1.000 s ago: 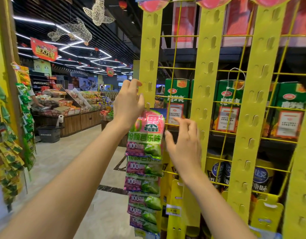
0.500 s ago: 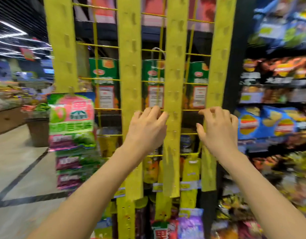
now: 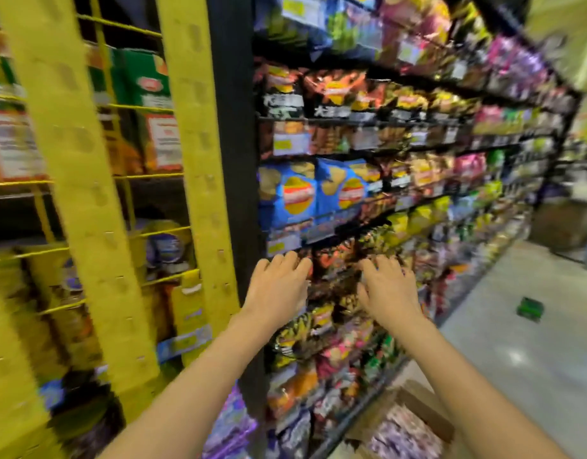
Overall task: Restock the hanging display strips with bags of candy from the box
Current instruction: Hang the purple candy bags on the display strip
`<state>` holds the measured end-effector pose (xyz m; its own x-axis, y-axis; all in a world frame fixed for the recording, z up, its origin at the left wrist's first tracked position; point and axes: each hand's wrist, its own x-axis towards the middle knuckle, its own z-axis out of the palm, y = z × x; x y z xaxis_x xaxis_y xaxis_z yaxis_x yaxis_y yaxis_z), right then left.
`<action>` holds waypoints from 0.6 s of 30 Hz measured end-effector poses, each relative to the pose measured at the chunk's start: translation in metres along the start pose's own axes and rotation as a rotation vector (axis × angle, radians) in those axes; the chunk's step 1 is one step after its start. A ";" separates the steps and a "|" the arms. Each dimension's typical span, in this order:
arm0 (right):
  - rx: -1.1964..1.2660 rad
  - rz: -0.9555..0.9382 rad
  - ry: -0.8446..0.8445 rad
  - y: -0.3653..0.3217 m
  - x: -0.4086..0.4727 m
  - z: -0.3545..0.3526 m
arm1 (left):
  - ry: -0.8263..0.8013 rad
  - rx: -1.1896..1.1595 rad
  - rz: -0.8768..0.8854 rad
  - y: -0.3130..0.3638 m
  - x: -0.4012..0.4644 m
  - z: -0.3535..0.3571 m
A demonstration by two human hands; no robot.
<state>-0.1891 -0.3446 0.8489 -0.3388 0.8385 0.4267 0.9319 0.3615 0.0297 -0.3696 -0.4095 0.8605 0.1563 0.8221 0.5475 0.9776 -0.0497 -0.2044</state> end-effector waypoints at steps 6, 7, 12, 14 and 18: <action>-0.027 0.019 -0.159 0.092 -0.004 0.052 | -0.140 -0.117 0.027 0.079 0.038 0.071; -0.025 0.012 -0.190 0.108 -0.002 0.062 | -0.173 -0.129 0.017 0.094 0.044 0.083; -0.034 -0.050 -0.334 0.189 0.009 0.112 | -0.331 -0.157 -0.054 0.164 0.072 0.142; -0.037 -0.076 -0.372 0.219 0.011 0.136 | -0.395 -0.169 -0.092 0.190 0.080 0.166; -0.029 -0.125 -0.482 0.270 0.015 0.181 | -0.488 -0.181 -0.170 0.236 0.088 0.204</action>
<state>0.0337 -0.1612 0.6996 -0.4628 0.8852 -0.0474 0.8814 0.4652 0.0820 -0.1542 -0.2334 0.6950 -0.0472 0.9926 0.1116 0.9988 0.0453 0.0200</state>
